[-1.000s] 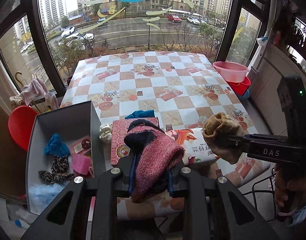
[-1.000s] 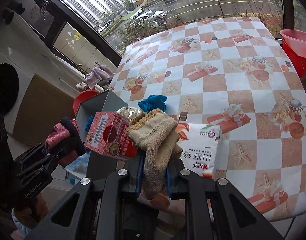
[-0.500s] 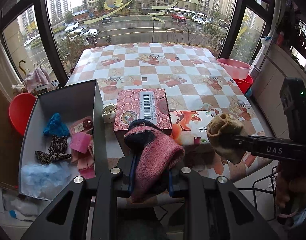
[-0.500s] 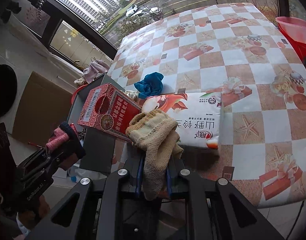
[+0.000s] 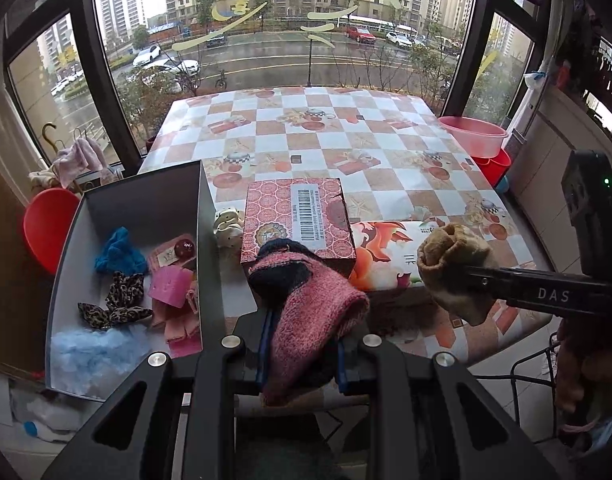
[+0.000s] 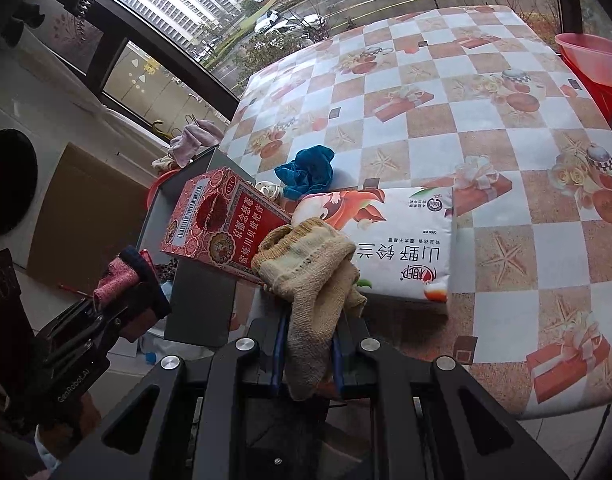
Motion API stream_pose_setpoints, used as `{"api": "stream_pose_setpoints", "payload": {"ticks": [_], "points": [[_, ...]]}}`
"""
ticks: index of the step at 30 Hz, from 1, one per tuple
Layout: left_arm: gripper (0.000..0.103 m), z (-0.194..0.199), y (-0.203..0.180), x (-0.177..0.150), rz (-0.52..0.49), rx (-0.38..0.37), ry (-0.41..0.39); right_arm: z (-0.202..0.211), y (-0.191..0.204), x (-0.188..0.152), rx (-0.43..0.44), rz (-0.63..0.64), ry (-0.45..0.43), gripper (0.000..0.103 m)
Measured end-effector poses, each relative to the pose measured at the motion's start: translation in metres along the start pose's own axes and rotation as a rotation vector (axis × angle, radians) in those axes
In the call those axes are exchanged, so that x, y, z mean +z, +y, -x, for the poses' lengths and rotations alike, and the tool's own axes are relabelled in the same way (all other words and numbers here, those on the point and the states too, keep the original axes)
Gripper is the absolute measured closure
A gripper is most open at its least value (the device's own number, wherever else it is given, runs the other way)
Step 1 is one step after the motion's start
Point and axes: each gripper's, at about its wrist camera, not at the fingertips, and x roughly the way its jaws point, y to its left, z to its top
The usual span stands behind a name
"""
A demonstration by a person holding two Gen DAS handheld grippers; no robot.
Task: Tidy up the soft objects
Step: 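Lift the sock and hat and carry both over the white box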
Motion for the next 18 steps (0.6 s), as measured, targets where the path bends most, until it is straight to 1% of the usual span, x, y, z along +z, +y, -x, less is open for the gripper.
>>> {"api": "stream_pose_setpoints", "payload": {"ticks": [9,18], "points": [[0.077,0.001,0.001,0.0,0.002,-0.001,-0.003,0.001,0.001,0.001,0.002,0.004,0.001,0.084],[0.077,0.007,0.009,-0.003,0.017,0.002,-0.016,0.003,0.014,0.0,0.008,0.021,-0.003,0.084]]}}
